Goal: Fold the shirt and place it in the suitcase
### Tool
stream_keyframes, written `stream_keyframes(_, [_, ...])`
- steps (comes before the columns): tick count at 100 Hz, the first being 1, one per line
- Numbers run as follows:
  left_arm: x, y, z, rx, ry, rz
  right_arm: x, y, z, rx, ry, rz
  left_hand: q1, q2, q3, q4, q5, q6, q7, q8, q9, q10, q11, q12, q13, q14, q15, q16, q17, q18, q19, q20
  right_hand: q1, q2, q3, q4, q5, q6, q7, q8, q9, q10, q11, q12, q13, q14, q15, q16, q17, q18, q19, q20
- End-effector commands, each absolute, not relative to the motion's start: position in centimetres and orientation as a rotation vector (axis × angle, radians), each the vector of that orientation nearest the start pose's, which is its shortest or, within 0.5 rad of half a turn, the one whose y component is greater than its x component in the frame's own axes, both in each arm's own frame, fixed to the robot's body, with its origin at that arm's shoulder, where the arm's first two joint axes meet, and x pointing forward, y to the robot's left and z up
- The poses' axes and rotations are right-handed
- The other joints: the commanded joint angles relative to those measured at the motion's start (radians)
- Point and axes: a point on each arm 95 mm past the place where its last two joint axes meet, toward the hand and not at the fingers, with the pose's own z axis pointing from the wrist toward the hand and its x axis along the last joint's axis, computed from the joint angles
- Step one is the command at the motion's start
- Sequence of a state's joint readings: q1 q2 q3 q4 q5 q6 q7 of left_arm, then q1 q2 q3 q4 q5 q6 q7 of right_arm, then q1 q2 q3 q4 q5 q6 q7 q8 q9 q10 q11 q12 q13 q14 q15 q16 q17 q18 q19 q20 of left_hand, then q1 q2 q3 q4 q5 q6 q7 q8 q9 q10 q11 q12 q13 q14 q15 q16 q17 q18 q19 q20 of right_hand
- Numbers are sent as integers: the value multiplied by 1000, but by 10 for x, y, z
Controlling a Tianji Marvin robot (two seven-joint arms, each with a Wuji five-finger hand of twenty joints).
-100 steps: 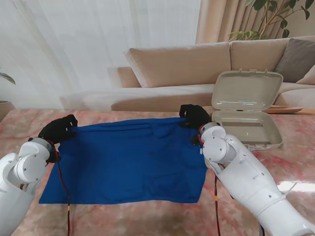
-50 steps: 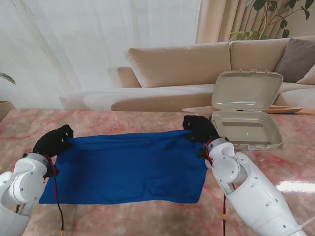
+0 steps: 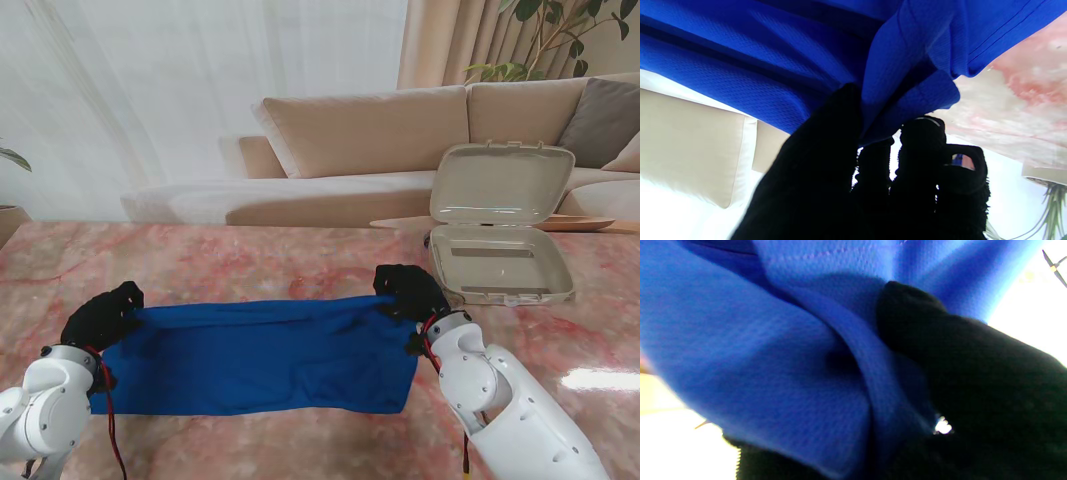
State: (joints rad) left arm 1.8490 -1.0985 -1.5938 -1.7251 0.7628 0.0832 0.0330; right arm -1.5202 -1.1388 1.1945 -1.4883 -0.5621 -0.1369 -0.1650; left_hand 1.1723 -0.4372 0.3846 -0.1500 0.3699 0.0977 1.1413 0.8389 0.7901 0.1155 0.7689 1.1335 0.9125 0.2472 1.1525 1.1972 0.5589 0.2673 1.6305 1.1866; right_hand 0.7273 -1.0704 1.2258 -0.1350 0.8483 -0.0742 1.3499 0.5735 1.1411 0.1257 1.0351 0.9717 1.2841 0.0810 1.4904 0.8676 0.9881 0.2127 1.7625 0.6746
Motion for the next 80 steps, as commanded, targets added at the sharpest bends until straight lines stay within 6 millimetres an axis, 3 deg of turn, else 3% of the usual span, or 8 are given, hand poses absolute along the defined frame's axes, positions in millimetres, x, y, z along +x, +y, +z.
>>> stream_keyframes(1, [342, 128, -332, -1600, 1070, -1315, 404, 0, -347, -2084, -1592, -2440, 81, 17, -6, -5, 6, -27, 2, 16, 35, 17, -3, 23, -18, 49, 26, 13, -15, 7, 39, 28, 32, -26, 67, -13, 41, -51, 31, -16, 71, 112, 26, -18, 28, -35, -17, 8, 0, 10, 83, -18])
stream_keyframes(5, [339, 128, -335, -1606, 1071, -1305, 402, 0, -349, -2084, -1595, -2426, 110, 33, -64, 2, 7, -33, -4, 21, 33, 13, -6, 24, -21, 49, 21, 13, -20, 6, 35, 27, 32, -32, 63, -14, 47, -59, 34, -27, 75, 107, 22, -29, 28, -28, -28, 2, -5, 15, 76, -20])
stream_keyframes(39, [320, 140, -355, -1609, 1133, -1183, 386, -2, -373, -2028, -1695, -2265, 119, 65, -139, 13, 0, -85, -6, 48, -16, -7, -35, 36, -82, 36, -51, -3, -98, 10, -40, 15, 7, -80, 50, -15, 106, -119, 40, -59, 96, 37, -4, -73, 25, 21, -124, -44, -75, 48, 12, -18])
stream_keyframes(80, [298, 146, -375, -1654, 1225, -1052, 372, -8, -389, -2025, -1754, -2092, 119, 62, -123, 33, 8, -96, -14, 48, -81, 24, -142, 36, -177, 42, -179, -34, -209, 35, -149, -5, -23, -136, 79, -43, 133, -147, 36, -67, 116, 8, -27, -77, 25, 38, -156, -57, -89, 71, -18, -16])
